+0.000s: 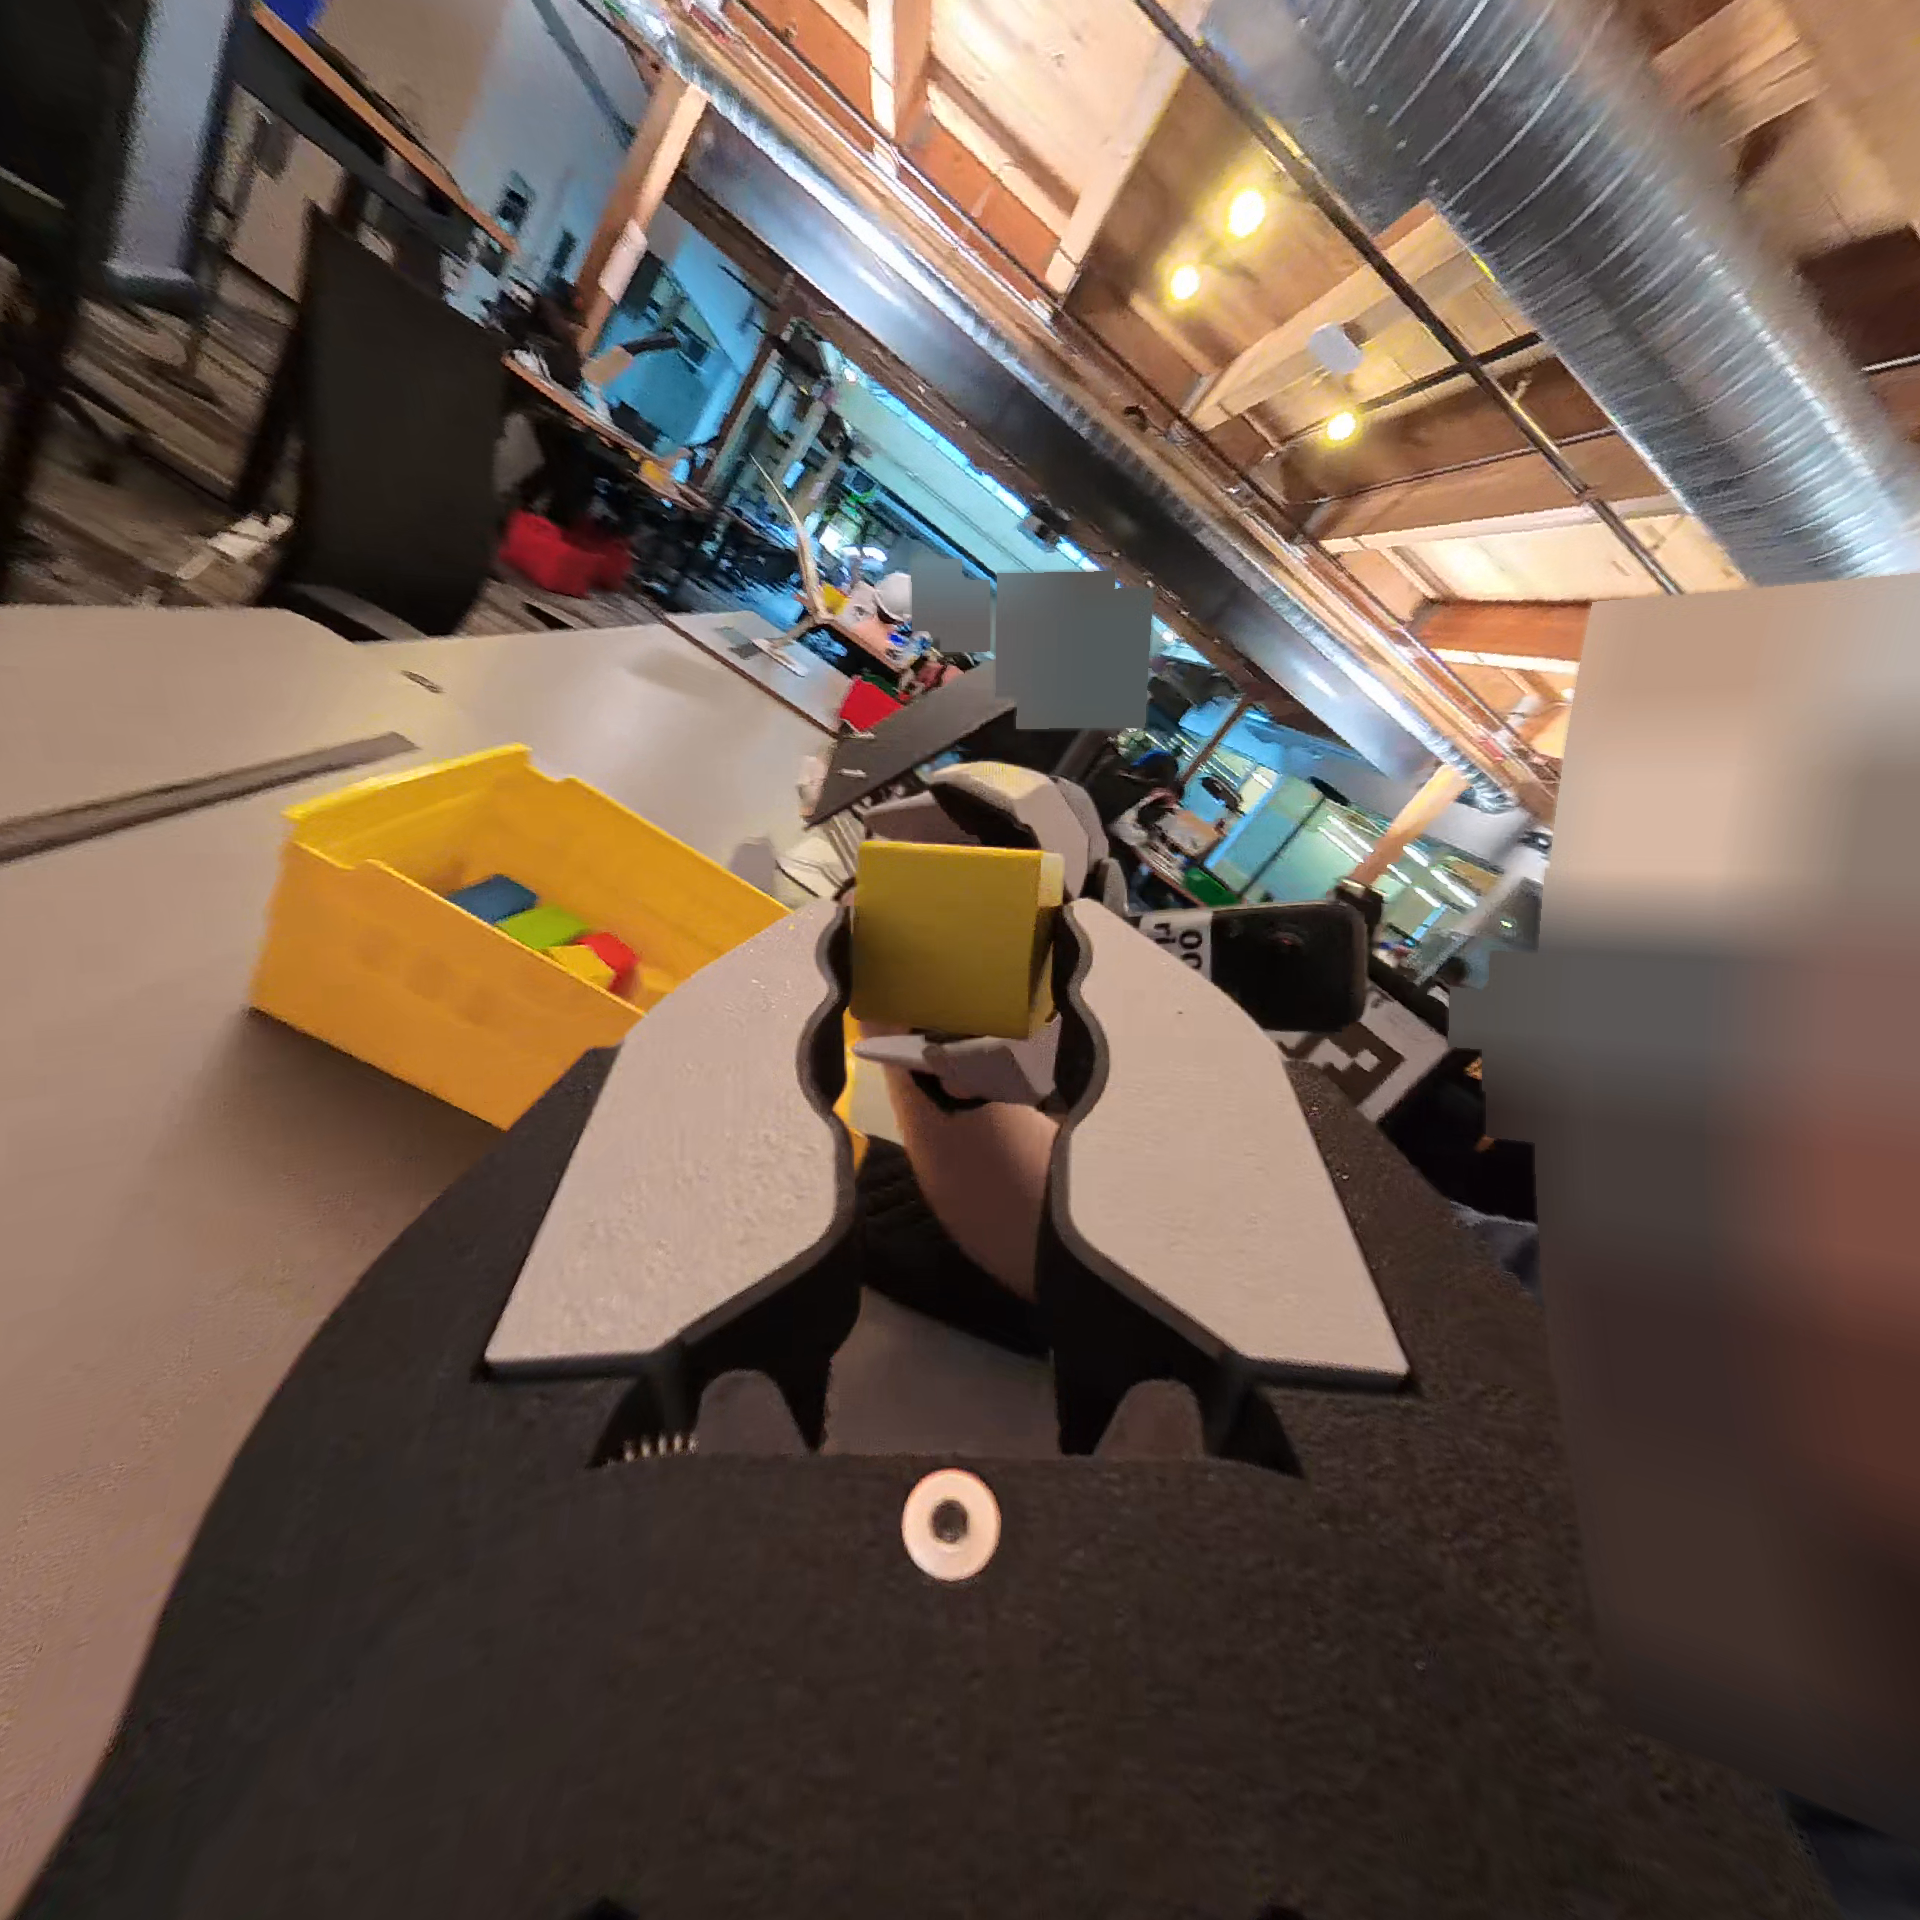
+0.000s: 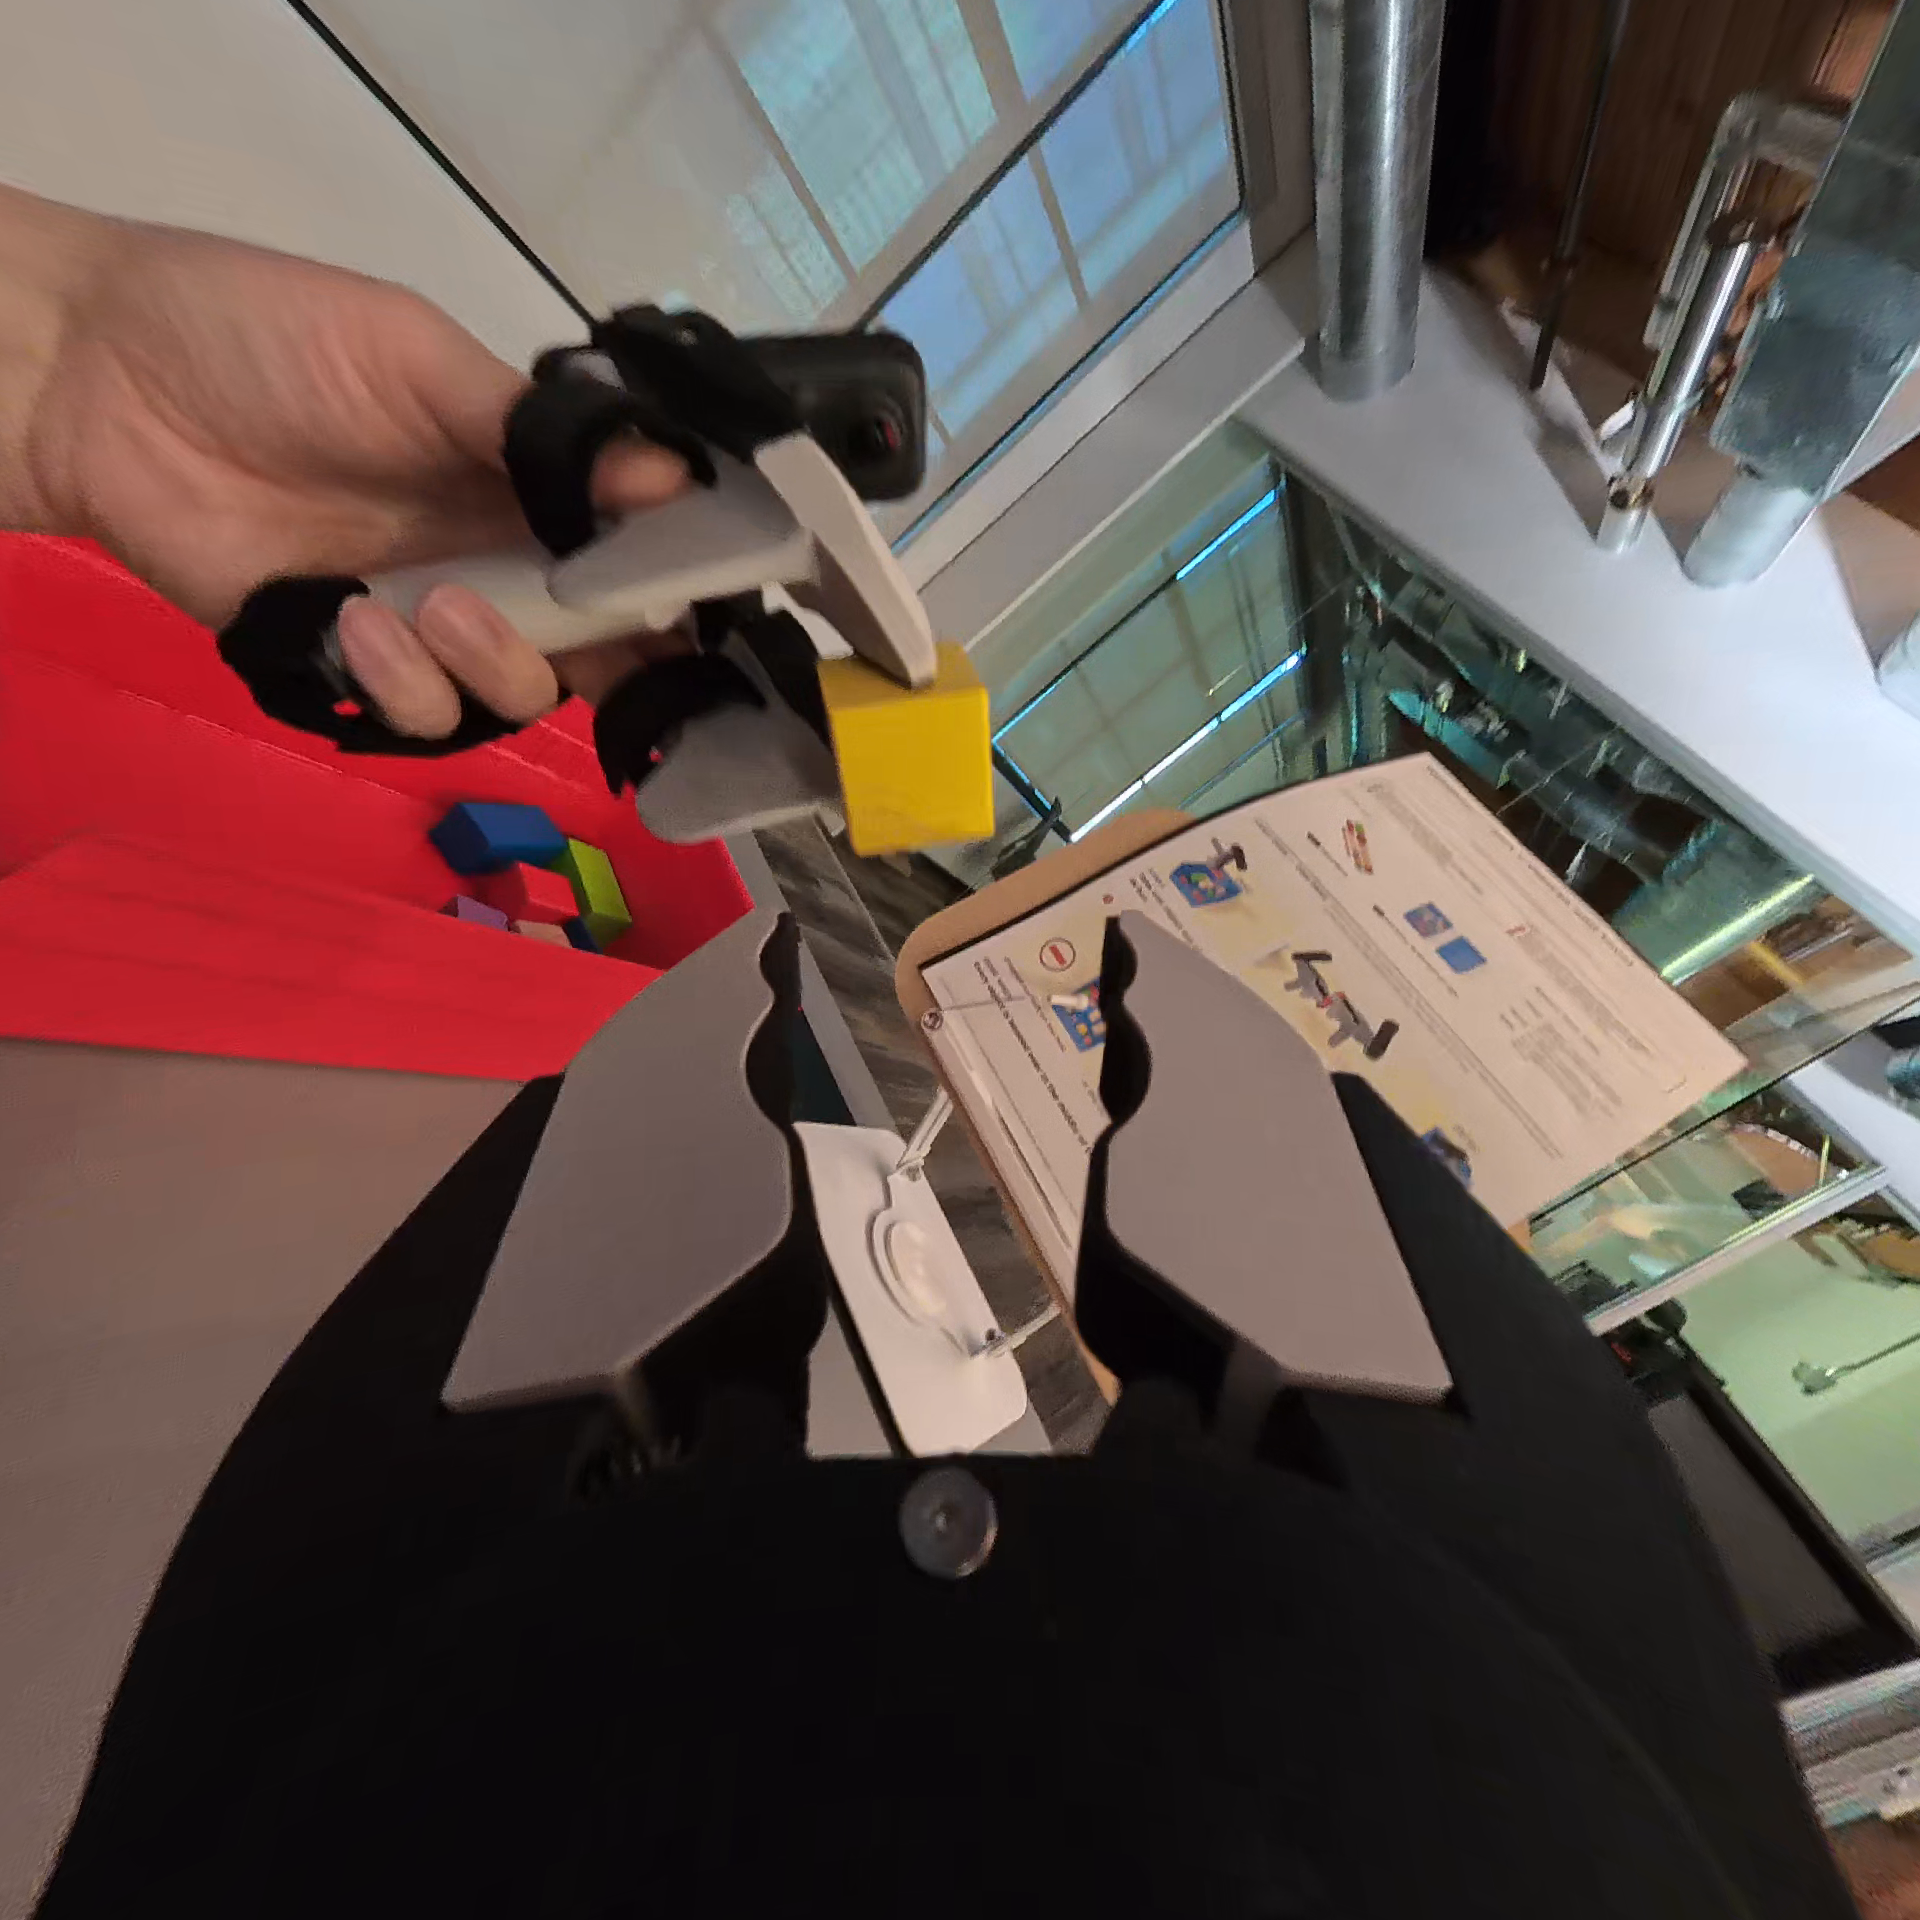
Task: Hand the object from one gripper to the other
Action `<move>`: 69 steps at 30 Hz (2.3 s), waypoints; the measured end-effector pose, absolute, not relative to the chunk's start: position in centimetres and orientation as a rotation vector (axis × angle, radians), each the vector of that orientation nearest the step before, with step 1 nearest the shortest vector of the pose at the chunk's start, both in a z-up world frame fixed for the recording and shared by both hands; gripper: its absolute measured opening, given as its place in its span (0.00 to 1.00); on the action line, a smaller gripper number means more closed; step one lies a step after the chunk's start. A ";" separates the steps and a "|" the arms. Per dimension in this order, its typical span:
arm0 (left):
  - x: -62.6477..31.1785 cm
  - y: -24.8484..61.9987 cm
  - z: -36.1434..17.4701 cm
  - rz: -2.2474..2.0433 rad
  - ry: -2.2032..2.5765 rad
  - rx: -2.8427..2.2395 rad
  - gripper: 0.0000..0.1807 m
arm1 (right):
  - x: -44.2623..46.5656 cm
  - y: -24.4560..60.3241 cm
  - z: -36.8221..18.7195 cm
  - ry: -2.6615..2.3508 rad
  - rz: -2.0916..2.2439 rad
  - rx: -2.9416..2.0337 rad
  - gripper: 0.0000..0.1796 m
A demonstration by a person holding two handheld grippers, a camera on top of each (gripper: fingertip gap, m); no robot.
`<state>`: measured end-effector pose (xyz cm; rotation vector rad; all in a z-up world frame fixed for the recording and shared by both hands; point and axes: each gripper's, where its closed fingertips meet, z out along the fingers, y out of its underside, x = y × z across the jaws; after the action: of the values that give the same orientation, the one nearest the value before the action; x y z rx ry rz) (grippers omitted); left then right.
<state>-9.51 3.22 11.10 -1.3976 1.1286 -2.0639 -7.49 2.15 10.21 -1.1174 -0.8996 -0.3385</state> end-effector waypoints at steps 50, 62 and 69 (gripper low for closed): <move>-12.4 5.9 11.0 -1.644 1.239 -1.474 0.23 | 20.1 -7.0 -15.7 -0.672 -0.065 -3.046 0.20; -14.5 8.5 10.7 -1.507 1.193 -1.530 0.23 | 20.6 -6.4 -15.9 -0.546 -0.045 -3.038 0.20; -18.1 12.9 8.5 -1.237 1.162 -1.680 0.23 | 20.7 -6.3 -15.0 -0.539 -0.067 -3.008 0.20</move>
<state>-18.12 12.86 8.47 -1.6795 1.1620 -1.2372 20.73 -6.32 -15.02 -3.0077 -0.5389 -0.0672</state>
